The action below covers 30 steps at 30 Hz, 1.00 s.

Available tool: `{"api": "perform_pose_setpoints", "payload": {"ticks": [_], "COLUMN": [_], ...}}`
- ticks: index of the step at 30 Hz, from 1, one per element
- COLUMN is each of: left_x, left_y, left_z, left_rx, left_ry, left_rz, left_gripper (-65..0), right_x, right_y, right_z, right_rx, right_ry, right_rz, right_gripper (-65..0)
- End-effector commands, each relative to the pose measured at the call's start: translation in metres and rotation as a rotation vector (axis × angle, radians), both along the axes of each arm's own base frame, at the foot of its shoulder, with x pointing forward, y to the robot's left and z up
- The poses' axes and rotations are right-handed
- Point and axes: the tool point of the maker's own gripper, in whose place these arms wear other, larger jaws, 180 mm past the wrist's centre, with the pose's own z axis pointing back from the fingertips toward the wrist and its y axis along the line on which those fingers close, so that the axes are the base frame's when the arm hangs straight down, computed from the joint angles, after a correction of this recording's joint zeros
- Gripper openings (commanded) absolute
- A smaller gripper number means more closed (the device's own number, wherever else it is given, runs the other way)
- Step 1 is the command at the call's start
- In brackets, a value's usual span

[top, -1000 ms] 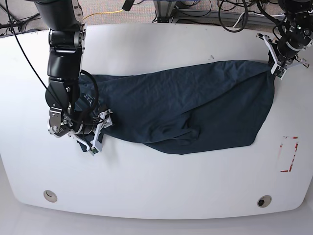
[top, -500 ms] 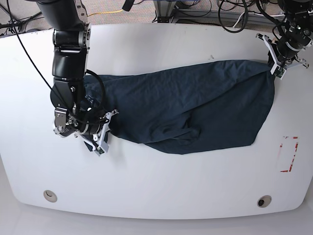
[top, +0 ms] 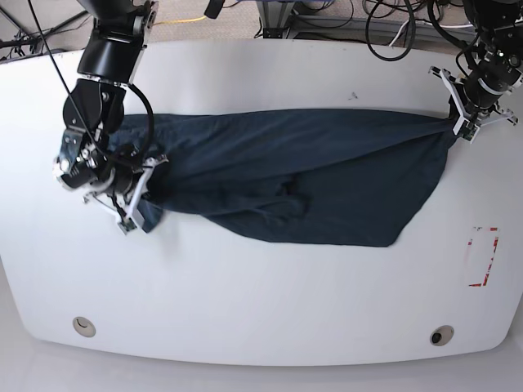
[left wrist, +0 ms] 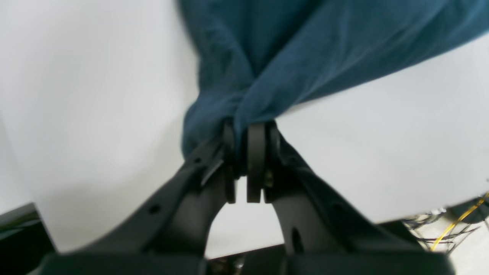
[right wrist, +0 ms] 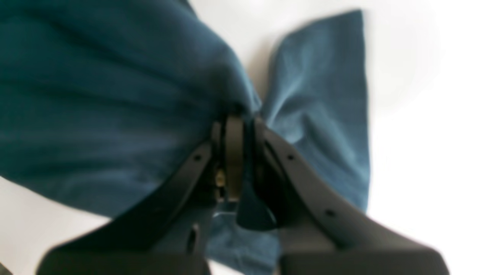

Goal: Fold the T-shirt properly
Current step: 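Release and regrasp the shirt corner with the right gripper, then drag the held corner with the right gripper toward the left gripper's edge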

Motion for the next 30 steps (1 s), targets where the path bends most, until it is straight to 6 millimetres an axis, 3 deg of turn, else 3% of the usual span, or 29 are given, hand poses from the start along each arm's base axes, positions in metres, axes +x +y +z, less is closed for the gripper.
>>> {"api": "perform_pose_setpoints", "payload": {"ticks": [1,4,10,18,26,30], "left_x": [0.000,0.008,0.011,0.012,0.012,0.012], "left_y": [0.010,0.010,0.008,-0.005,-0.004,-0.004], "left_z": [0.005,0.010,0.011,0.004,0.005,0.005], "left_rx": [0.060,0.069,0.069,0.053,0.056,0.055], "left_ry": [0.000,-0.024,-0.029,-0.015,-0.016,-0.015], "left_rz": [0.007,0.005,0.001,-0.037,-0.035,-0.036], "left_gripper": [-65.0,-65.0,-65.0,-65.0,-65.0,-65.0], "right_x": [-0.013,-0.038,-0.069,-0.083,-0.092,-0.080], "right_y": [-0.013,-0.018,-0.005,0.019,0.036,0.028], "right_z": [0.022,0.026,0.025,0.023,0.014,0.015], "right_rx": [-0.055,-0.095,-0.006,0.133,0.182,0.117], "right_ry": [-0.070,-0.082,-0.086,-0.077,-0.043,-0.055], "right_rz": [-0.019,-0.027,-0.028,0.016,0.046,0.036], "right_gripper": [-65.0,-65.0,-63.1,-44.9,-42.0,-36.3]}}
